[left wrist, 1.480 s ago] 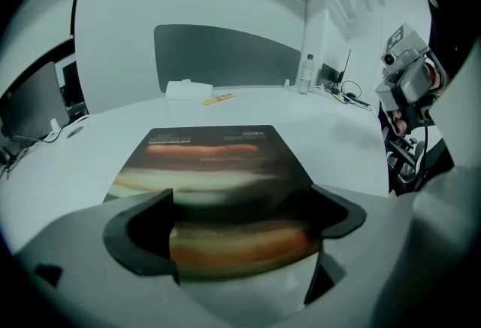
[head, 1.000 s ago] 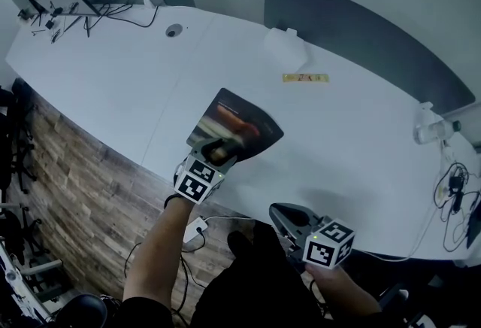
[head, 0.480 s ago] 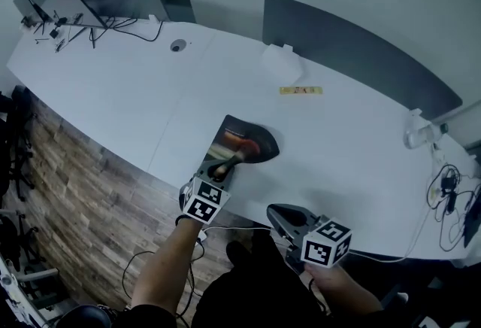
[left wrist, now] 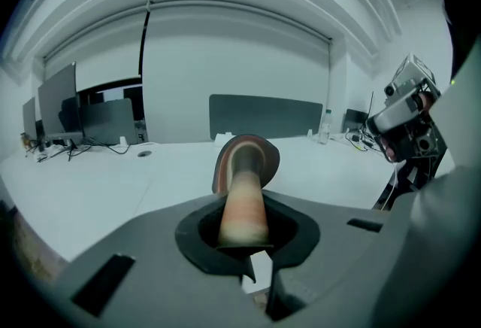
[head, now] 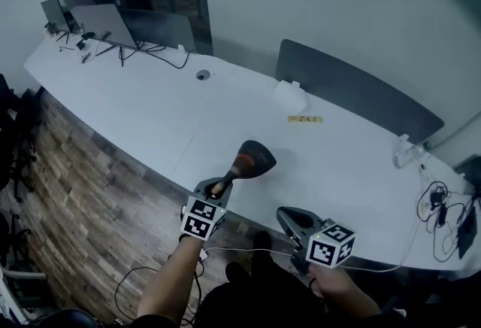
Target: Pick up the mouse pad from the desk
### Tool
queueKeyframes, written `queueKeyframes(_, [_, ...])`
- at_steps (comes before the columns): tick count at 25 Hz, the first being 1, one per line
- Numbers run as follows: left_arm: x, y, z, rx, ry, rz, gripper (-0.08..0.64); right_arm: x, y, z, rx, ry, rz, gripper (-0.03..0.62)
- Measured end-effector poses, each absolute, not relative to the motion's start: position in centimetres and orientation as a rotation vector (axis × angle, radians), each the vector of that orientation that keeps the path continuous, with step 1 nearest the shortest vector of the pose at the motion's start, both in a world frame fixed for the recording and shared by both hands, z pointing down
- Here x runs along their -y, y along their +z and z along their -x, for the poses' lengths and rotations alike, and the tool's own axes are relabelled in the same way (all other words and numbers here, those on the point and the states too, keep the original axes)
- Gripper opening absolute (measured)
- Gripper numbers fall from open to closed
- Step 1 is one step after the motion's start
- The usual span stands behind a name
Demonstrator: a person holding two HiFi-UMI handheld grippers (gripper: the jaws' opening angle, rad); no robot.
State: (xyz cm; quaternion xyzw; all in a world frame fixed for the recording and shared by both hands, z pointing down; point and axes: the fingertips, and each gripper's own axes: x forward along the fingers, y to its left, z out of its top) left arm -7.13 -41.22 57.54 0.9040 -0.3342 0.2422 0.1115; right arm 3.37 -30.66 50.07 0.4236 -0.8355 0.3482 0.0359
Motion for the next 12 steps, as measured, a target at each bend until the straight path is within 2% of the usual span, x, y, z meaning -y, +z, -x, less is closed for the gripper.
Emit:
queueKeyframes(5, [39.2,53.3,10.4,1.065,0.615,-2.668,0.037,28.8,47.8,-1.4,2.580,0.977,-1.319,-0.009])
queueKeyframes(12, [34.7,51.3,15.6,1.135,0.549,-2.628,0.037,25.8,46.0,2.3,2.593,0.878,-1.285,-0.009])
